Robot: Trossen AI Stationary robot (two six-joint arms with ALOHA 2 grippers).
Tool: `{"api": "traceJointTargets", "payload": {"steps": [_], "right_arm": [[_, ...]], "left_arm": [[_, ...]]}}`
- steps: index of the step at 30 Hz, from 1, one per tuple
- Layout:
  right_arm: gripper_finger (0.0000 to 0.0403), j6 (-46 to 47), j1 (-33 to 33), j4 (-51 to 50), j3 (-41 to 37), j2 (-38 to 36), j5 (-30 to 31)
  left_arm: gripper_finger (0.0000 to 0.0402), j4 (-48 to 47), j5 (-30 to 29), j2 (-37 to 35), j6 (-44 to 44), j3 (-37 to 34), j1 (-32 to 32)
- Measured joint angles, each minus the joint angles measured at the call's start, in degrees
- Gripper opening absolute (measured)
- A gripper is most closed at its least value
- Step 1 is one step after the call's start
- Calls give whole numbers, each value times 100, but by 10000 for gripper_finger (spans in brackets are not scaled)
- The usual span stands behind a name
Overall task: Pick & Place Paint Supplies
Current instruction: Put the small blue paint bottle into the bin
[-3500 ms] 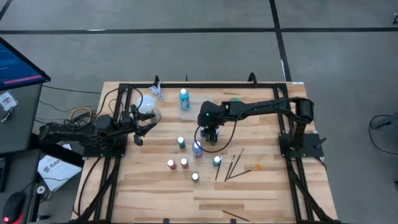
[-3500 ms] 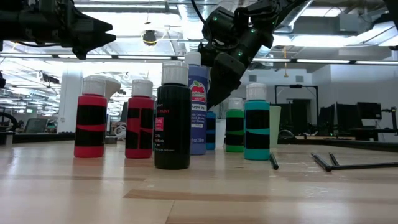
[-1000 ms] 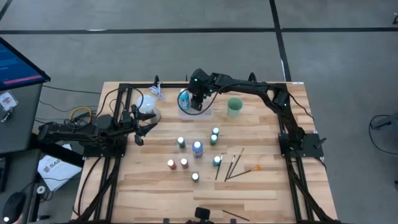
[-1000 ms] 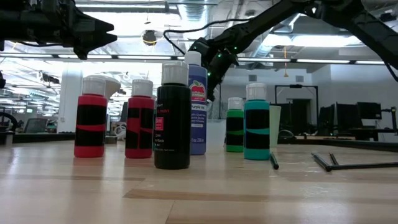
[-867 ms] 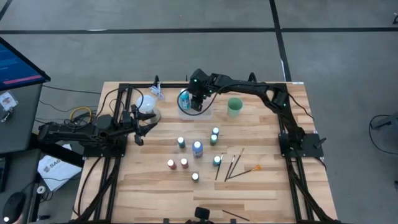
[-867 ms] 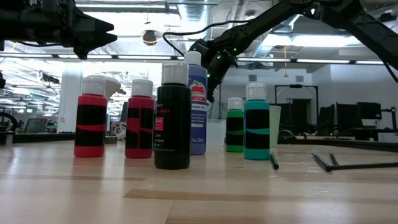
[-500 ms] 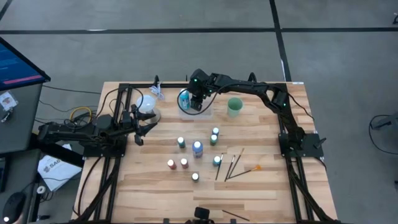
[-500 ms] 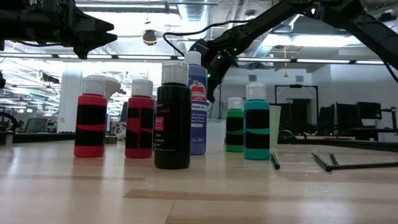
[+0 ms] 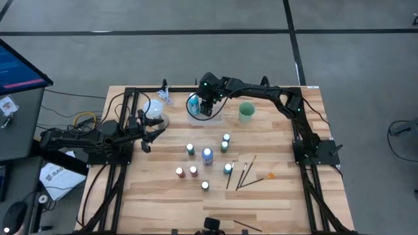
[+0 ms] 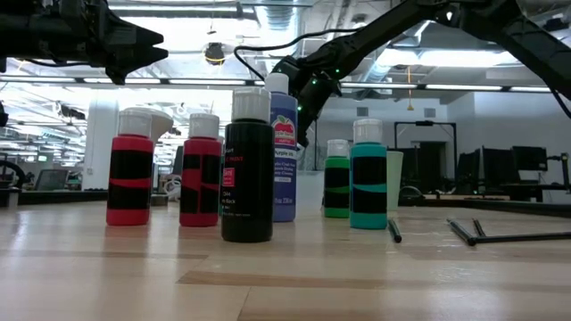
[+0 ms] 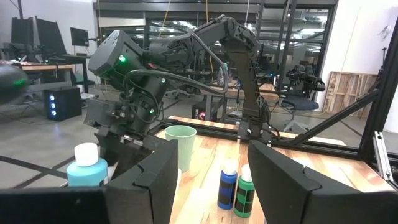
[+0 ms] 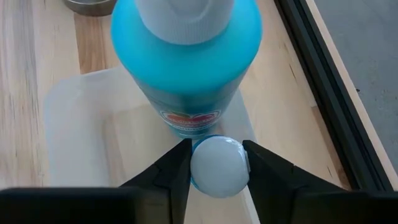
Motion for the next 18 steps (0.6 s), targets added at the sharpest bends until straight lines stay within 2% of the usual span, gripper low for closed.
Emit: {"api": "traceJointTargets", "payload": {"steps": [5, 14, 18], "right_arm": [[166, 0, 0, 2, 0, 0, 11], [170, -12, 0, 64, 0, 0, 9], [186, -63, 0, 88, 6, 0, 9]], "left_arm": [[177, -2, 0, 0, 0, 0, 0], [177, -4, 2, 0, 0, 0, 0], [177, -4, 2, 0, 0, 0, 0]]}}
